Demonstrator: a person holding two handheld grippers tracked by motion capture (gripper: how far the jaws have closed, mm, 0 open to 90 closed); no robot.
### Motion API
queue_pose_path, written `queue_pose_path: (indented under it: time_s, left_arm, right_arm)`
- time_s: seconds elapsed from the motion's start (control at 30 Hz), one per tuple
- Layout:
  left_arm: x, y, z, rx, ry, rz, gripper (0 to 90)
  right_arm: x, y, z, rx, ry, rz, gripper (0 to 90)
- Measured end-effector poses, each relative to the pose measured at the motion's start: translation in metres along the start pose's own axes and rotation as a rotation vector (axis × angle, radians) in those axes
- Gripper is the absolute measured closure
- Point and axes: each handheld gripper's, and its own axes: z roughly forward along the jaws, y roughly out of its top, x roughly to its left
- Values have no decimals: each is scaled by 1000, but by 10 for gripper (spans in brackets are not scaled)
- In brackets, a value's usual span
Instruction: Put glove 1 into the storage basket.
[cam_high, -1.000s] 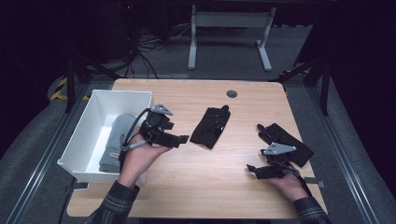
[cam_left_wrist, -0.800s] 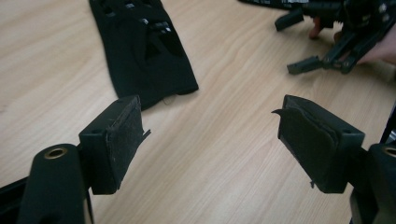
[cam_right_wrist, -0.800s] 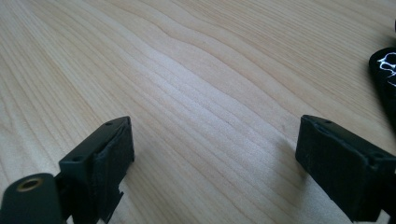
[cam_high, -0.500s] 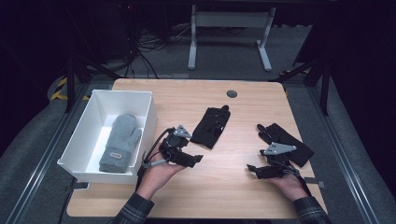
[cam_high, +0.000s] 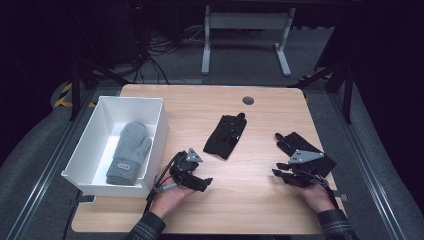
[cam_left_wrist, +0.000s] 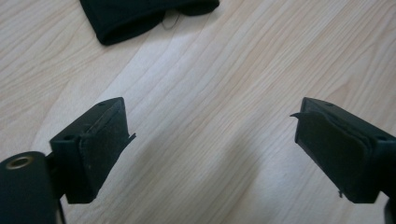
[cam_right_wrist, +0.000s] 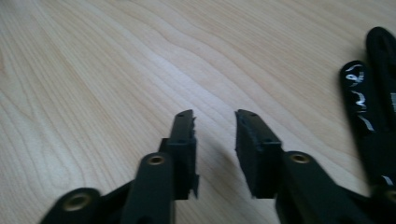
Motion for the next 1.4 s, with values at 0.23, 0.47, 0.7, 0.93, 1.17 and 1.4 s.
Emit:
queue_pose_path:
  time_s: [0.23,0.47,0.7,0.93,1.17,1.4]
  left_arm:
    - [0,-6,10,53,21,40,33]
    - [2,-17,12,-5,40,88,0]
    - [3,-21,12,-45,35,97,0]
    - [3,-21,12,-46,36,99,0]
    - [3,-21,12,-43,37,94,0]
    - [3,-21,12,-43,35,93,0]
  right_arm:
    - [-22,-3,-19,-22,-55,37,900]
    - [-49,-13,-39,-42,-112,89,900]
    - [-73,-29,-54,-27,-184,134,899]
    - [-86,-43,-51,24,-202,173,900]
    - [-85,-42,-41,61,-179,155,900]
    - [-77,-37,-35,75,-142,124,900]
